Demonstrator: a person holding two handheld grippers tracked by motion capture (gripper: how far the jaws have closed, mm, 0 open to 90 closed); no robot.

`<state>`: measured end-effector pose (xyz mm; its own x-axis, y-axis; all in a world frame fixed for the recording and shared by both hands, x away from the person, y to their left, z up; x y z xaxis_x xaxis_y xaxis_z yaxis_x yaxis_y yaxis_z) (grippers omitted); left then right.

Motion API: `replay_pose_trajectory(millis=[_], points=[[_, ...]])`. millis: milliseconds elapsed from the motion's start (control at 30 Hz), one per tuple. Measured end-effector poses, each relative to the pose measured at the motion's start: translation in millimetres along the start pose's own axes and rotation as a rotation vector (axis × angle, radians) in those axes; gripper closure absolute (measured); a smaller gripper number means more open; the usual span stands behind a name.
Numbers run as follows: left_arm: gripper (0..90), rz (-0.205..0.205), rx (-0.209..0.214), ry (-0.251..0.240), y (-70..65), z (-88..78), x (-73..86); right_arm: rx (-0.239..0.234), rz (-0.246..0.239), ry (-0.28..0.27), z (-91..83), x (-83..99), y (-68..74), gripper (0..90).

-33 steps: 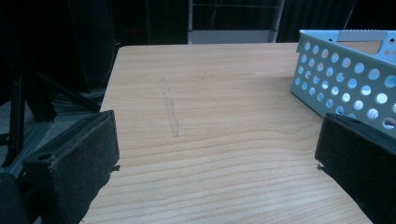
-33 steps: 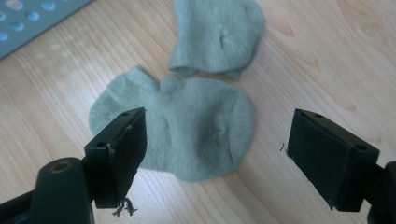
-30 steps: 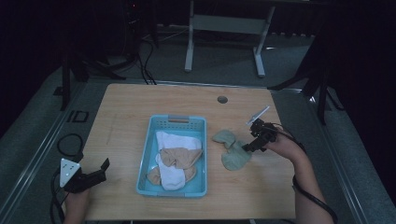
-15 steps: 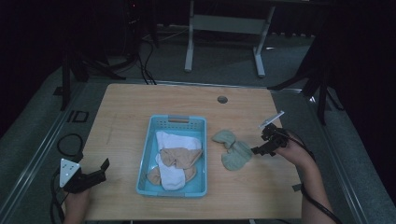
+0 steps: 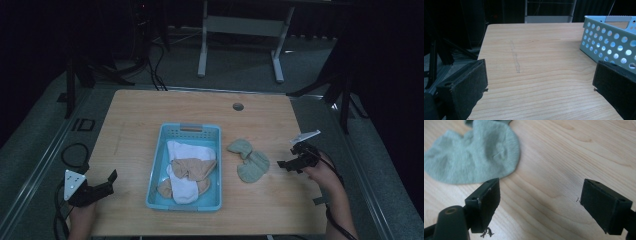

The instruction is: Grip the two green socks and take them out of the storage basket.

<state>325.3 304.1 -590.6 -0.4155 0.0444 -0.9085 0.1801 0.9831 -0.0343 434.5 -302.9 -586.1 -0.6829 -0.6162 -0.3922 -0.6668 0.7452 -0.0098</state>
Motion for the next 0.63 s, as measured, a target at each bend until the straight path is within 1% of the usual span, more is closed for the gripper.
replay_pose_trajectory(millis=[133, 167, 200, 300, 433, 467, 633], points=[[0.0, -0.001, 0.001, 0.0, 0.0, 0.0, 0.0, 0.033, 0.071, -0.08, 1.9, 5.5, -10.3, 14.0], [0.0, -0.001, 0.001, 0.0, 0.0, 0.0, 0.0, 0.05, 0.092, -0.094, 2.5, 7.5, -13.6, 14.0], [0.0, -0.001, 0.001, 0.0, 0.0, 0.0, 0.0, 0.064, 0.113, -0.105, 3.2, 9.8, -16.8, 13.7], [0.0, -0.001, 0.001, 0.0, 0.0, 0.0, 0.0, 0.077, 0.165, -0.124, 6.1, 16.8, -24.2, 13.5], [0.0, -0.001, 0.001, 0.001, 0.0, 0.1, 0.0, 0.086, 0.195, -0.128, 9.6, 25.7, -29.5, 12.7], [0.0, -0.001, 0.001, 0.0, 0.0, 0.2, 0.0, 0.076, 0.203, -0.129, 10.5, 27.6, -29.4, 12.7], [0.0, 0.001, 0.001, 0.005, 0.1, 0.3, 0.2, 0.082, 0.212, -0.145, 12.3, 32.2, -31.9, 12.7]])
Point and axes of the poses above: each handheld gripper's, and its own axes: z roughly forward along the jaws, x roughly out of its underside, y roughly to its left, the point moved 10 cm from there along z, roughly forward along the jaws, and after that the axes turned 10 degrees about y, right-handed, at the moved point
